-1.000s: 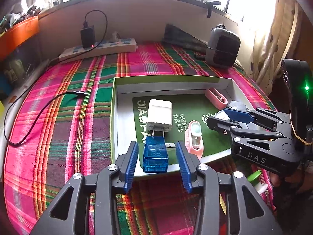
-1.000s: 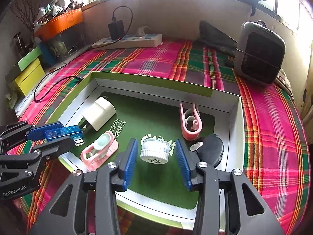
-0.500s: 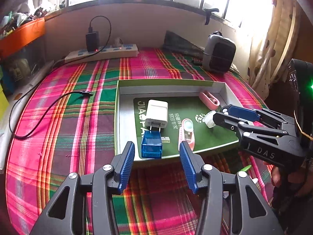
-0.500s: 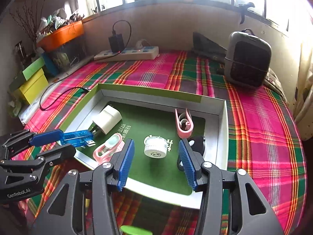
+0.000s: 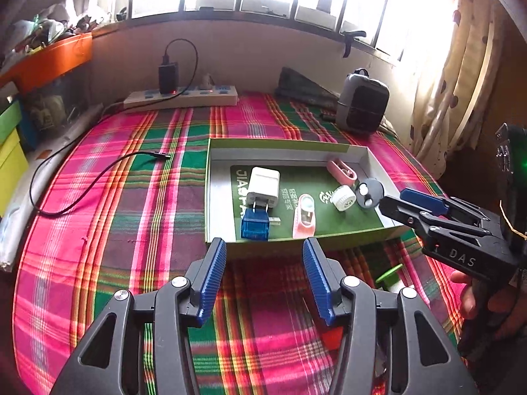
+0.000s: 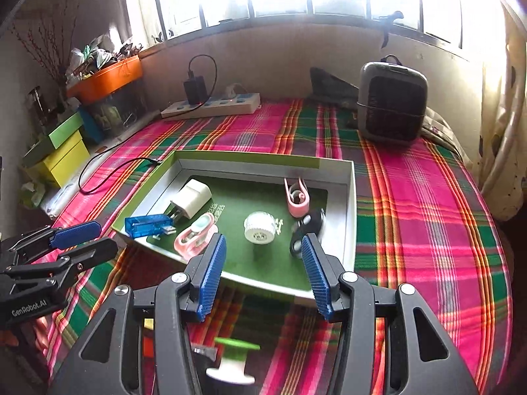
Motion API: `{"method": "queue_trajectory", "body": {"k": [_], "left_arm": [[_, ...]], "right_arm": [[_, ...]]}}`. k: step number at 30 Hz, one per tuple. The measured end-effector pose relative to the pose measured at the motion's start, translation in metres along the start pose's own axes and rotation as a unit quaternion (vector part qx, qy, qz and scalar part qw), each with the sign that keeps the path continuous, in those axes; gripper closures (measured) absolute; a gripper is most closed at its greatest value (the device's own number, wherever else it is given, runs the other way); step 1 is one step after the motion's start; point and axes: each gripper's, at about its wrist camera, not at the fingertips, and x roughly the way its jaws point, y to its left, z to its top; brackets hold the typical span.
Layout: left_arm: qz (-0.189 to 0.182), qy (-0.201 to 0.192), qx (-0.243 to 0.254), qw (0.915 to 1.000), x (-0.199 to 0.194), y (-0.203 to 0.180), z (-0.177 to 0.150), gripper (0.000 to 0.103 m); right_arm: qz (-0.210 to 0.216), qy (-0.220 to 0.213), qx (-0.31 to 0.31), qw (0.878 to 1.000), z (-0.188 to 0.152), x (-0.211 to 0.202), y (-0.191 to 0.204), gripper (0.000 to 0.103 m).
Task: Organize rigid objects
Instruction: 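Move the left tool to the red-capped bottle while the right tool approaches the green-topped spool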
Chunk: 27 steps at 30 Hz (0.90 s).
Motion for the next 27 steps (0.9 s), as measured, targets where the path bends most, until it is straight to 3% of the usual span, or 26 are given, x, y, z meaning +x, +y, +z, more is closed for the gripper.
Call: {"method": "queue_trajectory", "body": {"k": [8, 12, 27], "left_arm": [[-0.021, -0.004, -0.012, 0.9997, -0.011, -0.003, -0.015, 0.051], [-0.03, 0.002, -0.018, 0.9994, -0.011, -0.003, -0.023, 0.05], [-0.05, 0.024, -0.042, 0.9976, -0.008, 0.0, -0.043, 0.05]], "right_arm": [[0.005, 0.012, 0.011, 1.0, -0.026, -0.016, -0.004, 0.053], [0.015, 0.021, 0.014, 1.0, -0.038, -0.019, -0.003, 0.042], [-0.007, 0.047, 0.005, 0.999, -0.058, -0.009, 0.0, 0.042]]}}
